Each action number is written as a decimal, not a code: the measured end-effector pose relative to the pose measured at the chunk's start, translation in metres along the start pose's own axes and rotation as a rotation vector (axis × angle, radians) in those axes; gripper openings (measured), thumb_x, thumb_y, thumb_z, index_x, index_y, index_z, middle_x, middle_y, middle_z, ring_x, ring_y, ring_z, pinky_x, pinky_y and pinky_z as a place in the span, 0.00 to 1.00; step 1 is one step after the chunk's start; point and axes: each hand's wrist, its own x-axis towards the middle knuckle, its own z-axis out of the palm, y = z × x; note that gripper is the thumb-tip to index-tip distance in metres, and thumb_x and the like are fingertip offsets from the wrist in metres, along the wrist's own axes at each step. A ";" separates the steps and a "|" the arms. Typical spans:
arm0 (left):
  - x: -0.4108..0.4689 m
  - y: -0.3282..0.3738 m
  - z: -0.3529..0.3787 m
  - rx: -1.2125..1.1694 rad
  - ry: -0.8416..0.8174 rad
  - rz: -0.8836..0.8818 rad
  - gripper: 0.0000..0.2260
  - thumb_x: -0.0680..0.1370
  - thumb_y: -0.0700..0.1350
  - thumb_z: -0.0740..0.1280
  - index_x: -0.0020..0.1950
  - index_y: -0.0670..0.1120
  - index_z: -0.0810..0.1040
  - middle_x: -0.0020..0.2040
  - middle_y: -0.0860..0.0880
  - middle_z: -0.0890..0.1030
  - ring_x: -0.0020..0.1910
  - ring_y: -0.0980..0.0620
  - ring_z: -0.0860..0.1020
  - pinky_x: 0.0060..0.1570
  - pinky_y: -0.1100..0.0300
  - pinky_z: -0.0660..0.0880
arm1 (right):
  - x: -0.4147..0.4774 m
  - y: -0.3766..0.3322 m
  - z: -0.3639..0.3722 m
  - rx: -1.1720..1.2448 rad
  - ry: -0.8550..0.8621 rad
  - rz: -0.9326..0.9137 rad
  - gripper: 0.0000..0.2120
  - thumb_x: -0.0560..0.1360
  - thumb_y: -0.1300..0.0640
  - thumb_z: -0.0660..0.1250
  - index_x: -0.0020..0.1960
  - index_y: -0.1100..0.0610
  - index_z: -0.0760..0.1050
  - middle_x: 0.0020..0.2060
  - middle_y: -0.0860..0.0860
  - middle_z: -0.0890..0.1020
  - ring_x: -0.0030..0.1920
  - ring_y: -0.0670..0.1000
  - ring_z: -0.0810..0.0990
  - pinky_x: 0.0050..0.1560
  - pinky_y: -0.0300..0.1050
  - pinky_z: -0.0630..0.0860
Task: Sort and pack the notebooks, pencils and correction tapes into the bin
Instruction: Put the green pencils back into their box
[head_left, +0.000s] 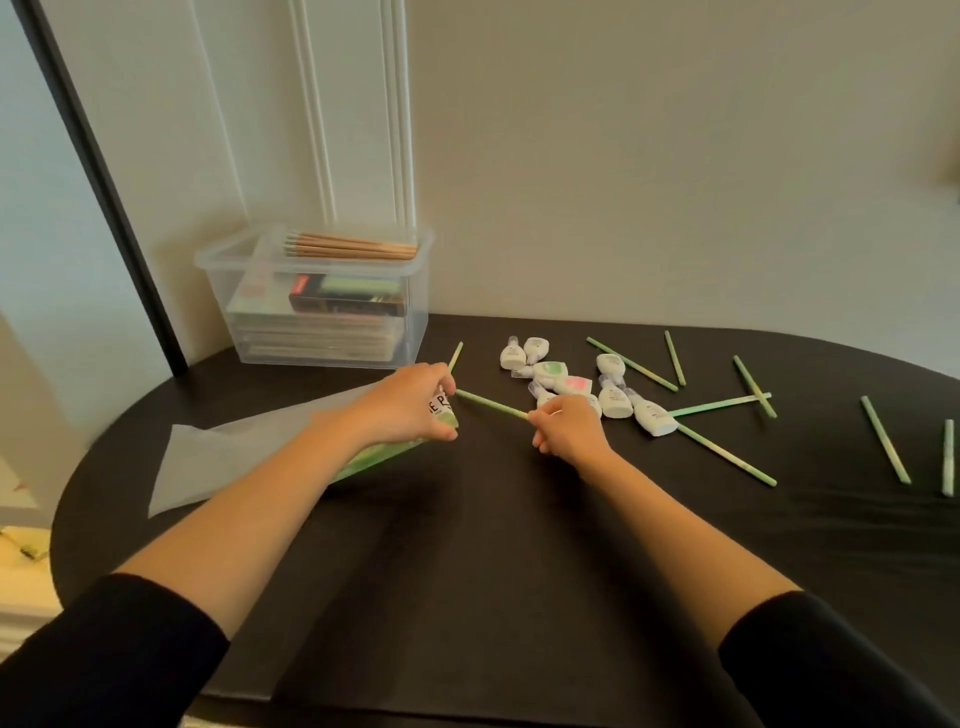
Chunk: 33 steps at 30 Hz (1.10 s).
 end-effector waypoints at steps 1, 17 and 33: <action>0.003 0.006 0.002 -0.025 0.071 0.054 0.20 0.68 0.46 0.74 0.56 0.48 0.71 0.50 0.53 0.70 0.51 0.53 0.72 0.50 0.59 0.69 | -0.002 0.001 -0.003 0.091 0.014 0.006 0.10 0.77 0.60 0.61 0.39 0.59 0.76 0.27 0.51 0.77 0.26 0.44 0.73 0.32 0.36 0.71; 0.041 0.094 0.074 -0.201 0.663 0.437 0.19 0.71 0.36 0.71 0.61 0.38 0.73 0.58 0.41 0.75 0.58 0.45 0.72 0.59 0.62 0.64 | 0.002 0.046 -0.060 0.796 -0.010 0.040 0.12 0.81 0.63 0.53 0.58 0.61 0.73 0.32 0.51 0.74 0.31 0.45 0.73 0.35 0.37 0.74; 0.060 0.080 0.073 -1.231 0.918 -0.195 0.09 0.80 0.39 0.56 0.59 0.48 0.68 0.65 0.42 0.64 0.58 0.50 0.72 0.53 0.59 0.73 | 0.011 0.052 -0.068 1.139 0.026 0.201 0.15 0.82 0.52 0.51 0.40 0.59 0.65 0.45 0.59 0.77 0.48 0.56 0.79 0.41 0.46 0.77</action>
